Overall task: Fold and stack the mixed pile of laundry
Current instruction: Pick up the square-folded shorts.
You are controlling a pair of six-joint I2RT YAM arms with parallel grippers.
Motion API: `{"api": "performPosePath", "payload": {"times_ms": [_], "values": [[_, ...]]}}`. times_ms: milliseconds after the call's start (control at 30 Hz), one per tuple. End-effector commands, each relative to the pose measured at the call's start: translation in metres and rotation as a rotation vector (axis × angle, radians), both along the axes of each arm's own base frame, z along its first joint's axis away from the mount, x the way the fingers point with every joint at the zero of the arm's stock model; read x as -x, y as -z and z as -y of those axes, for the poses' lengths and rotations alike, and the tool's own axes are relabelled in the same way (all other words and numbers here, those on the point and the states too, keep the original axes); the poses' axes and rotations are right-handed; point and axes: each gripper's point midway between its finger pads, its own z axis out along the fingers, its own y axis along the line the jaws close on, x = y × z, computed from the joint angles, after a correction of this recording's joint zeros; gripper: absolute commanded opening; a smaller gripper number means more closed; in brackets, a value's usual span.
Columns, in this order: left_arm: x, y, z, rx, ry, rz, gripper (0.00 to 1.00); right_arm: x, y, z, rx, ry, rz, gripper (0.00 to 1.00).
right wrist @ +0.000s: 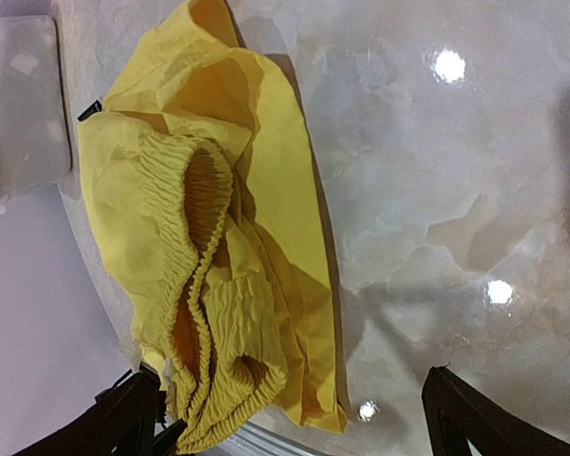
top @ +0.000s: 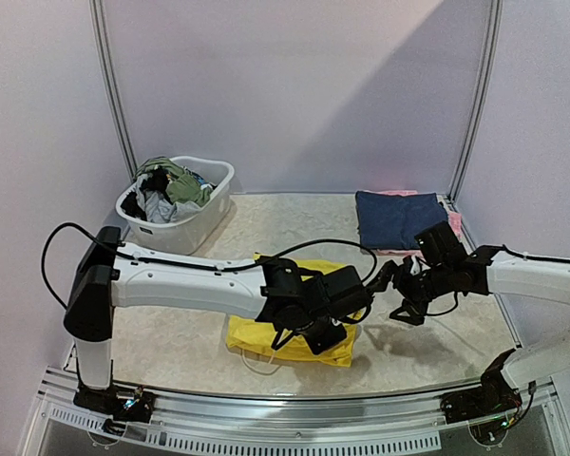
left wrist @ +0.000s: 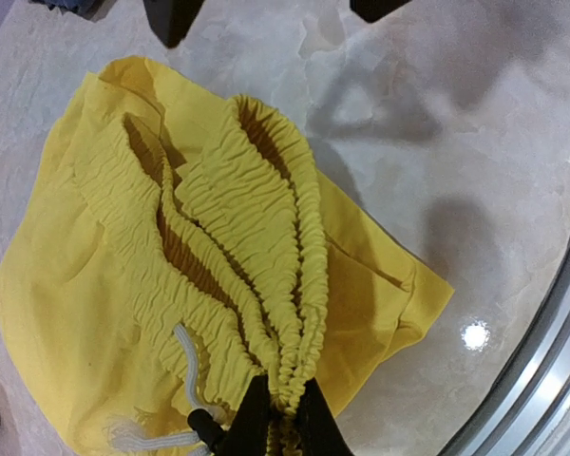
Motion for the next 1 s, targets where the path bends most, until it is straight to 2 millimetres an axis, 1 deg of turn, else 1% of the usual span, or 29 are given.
{"api": "performPosePath", "payload": {"times_ms": [0,67,133,233,300,333,433,533,600,767,867,967], "values": [[-0.001,0.007,0.005,0.024,0.002,-0.036,0.10,-0.016,0.004,-0.015,-0.024,-0.040,0.028,0.99],[0.003,0.015,0.011,0.028,0.013,-0.059,0.30,-0.015,0.009,-0.009,0.003,-0.027,0.012,0.99],[0.007,0.022,0.018,0.041,0.023,-0.084,0.50,-0.010,0.012,0.001,0.032,-0.007,-0.009,0.99],[0.013,0.030,0.028,0.053,0.041,-0.107,0.66,-0.001,0.016,0.020,0.076,0.023,-0.048,0.99],[0.017,0.036,0.034,0.055,0.057,-0.131,0.71,0.007,0.020,0.034,0.106,0.042,-0.077,0.99],[0.019,0.039,0.037,0.054,0.070,-0.138,0.74,0.010,0.019,0.041,0.117,0.052,-0.077,0.99],[0.027,0.045,0.042,0.051,0.103,-0.141,0.79,0.020,0.023,0.062,0.134,0.091,-0.108,0.99],[0.036,0.052,0.043,0.032,0.138,-0.140,0.80,0.027,0.020,0.078,0.127,0.125,-0.114,0.99],[0.043,0.056,0.042,0.009,0.170,-0.125,0.80,0.032,0.018,0.086,0.134,0.131,-0.117,0.99],[0.048,0.072,0.040,-0.064,0.206,-0.070,0.81,0.036,0.015,0.089,0.135,0.127,-0.116,0.99],[0.038,0.089,0.031,-0.173,0.182,0.014,0.80,0.035,0.013,0.088,0.131,0.127,-0.118,0.99],[0.030,0.101,0.024,-0.240,0.165,0.071,0.75,0.033,0.010,0.087,0.131,0.127,-0.116,0.99]]}}
